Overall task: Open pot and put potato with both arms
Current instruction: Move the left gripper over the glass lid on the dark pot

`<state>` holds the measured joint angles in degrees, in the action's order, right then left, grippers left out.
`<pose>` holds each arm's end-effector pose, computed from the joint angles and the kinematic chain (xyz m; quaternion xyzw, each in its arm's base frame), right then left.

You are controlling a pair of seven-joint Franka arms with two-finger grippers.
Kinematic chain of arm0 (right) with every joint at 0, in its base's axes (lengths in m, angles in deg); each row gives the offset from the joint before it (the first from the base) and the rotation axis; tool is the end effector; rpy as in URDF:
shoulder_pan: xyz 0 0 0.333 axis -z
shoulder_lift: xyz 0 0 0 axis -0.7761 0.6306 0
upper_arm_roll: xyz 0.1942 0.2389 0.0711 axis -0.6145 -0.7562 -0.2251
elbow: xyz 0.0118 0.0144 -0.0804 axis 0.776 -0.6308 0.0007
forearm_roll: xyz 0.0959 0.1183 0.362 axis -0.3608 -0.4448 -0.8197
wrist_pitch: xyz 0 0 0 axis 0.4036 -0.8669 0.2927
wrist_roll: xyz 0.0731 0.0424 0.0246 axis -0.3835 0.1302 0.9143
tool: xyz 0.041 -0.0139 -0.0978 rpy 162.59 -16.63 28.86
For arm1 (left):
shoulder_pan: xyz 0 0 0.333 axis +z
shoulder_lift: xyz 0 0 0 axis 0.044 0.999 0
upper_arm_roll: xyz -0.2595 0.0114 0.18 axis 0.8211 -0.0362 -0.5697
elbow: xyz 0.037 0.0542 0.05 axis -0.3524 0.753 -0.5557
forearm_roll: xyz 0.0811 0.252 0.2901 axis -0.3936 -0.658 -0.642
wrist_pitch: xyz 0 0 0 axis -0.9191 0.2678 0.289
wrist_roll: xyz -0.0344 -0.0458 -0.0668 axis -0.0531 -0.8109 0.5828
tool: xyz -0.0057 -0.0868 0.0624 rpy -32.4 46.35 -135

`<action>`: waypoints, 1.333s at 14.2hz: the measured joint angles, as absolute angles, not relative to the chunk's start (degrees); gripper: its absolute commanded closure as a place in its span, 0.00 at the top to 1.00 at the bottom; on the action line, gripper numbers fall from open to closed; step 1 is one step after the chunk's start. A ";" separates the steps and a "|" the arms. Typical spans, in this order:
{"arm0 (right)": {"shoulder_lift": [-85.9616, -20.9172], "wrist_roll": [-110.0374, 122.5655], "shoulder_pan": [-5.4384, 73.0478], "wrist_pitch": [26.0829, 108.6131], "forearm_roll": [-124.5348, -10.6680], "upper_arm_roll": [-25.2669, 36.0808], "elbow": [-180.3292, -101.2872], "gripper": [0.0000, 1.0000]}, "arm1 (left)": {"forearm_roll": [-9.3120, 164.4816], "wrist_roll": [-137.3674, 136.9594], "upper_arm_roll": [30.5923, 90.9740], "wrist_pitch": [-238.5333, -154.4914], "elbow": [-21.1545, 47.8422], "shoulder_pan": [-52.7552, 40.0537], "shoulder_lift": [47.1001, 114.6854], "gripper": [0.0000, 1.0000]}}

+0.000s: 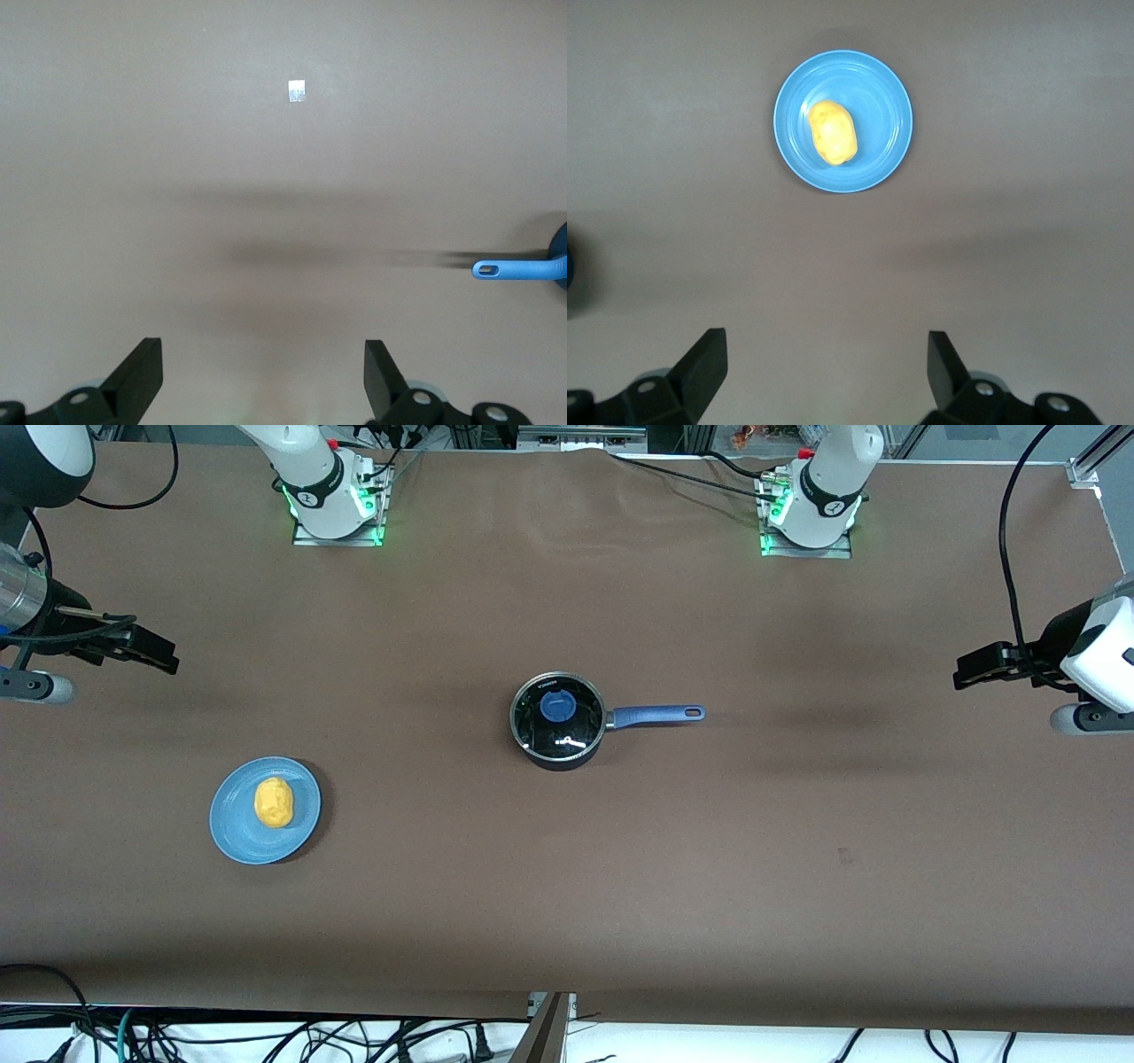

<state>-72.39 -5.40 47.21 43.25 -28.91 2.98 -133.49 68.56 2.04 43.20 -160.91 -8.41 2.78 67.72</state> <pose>0.5769 0.0046 0.5692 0.9977 -0.0510 -0.0405 0.0200 0.6032 -0.0033 0.5854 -0.9964 -0.0332 0.0779 0.0022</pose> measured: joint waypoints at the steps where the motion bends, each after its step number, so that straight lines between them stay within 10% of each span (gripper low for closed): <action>1: -72.39 -5.40 47.21 43.25 -28.91 2.98 -133.49 1.00 | 68.56 2.04 43.20 -160.91 -8.41 2.78 67.69 1.00; 19: -72.39 -5.40 47.21 43.24 -28.91 3.00 -133.48 1.00 | 72.77 -7.49 43.82 -161.64 -7.56 -1.41 68.44 1.00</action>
